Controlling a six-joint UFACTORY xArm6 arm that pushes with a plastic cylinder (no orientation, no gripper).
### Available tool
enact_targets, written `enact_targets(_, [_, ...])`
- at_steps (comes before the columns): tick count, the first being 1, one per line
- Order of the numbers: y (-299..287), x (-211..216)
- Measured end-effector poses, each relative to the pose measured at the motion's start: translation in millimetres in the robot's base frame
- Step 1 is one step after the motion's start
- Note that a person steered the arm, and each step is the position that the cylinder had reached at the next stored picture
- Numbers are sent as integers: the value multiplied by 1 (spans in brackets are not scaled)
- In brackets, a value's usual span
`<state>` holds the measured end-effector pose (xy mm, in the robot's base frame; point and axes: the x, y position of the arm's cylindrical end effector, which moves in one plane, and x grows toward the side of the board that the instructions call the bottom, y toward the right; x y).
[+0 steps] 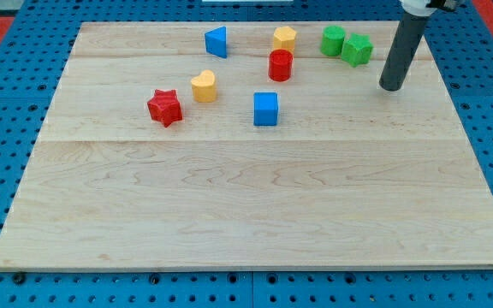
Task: Push the blue cube below the red circle
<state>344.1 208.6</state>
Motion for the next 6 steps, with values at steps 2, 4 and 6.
enact_targets(2, [-2,0])
enact_targets(4, [-79,0])
enact_targets(6, [-155,9])
